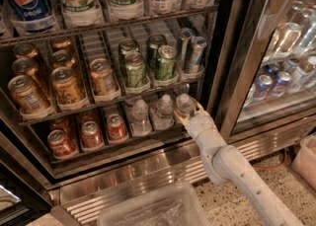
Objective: Pick water bottle from bottom shelf of fridge
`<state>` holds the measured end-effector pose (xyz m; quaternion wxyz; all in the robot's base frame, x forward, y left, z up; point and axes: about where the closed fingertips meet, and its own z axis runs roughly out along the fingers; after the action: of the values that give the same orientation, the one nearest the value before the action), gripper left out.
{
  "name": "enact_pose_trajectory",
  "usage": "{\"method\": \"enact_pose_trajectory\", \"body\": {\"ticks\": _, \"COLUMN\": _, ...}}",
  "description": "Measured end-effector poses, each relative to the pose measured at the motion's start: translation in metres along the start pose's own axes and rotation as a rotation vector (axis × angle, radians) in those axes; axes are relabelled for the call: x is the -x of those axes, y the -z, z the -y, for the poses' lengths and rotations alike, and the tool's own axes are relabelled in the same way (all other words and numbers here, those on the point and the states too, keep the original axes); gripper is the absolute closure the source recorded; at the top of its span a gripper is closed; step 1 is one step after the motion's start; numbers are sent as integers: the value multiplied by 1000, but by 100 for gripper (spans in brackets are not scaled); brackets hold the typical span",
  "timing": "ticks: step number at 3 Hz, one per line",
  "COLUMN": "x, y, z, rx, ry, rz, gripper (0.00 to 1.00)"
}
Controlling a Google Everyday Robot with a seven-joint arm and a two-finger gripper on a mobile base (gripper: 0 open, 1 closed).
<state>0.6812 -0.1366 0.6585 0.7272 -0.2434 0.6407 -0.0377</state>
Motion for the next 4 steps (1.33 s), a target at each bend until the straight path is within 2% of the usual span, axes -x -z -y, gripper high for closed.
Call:
{"method": "enact_pose_trajectory", "body": {"ticks": 1, "x": 23, "y": 43, "z": -11, "rx": 25, "ry": 40, "rz": 25, "gripper": 100}}
{"method": "enact_pose_trajectory", "body": {"ticks": 2, "x": 39, "y": 98, "z": -36, "rx": 78, "ry": 34, "rz": 44, "gripper": 100}}
{"method": "enact_pose_trajectory", "body": {"ticks": 3, "x": 61, "y": 140, "z": -57, "rx": 180, "ry": -11, "rz": 75, "gripper": 100}}
{"method": "enact_pose_trajectory", "body": {"ticks": 4, "x": 80, "y": 155, "z": -66, "rx": 318, "ry": -91, "rz": 78, "gripper": 100}}
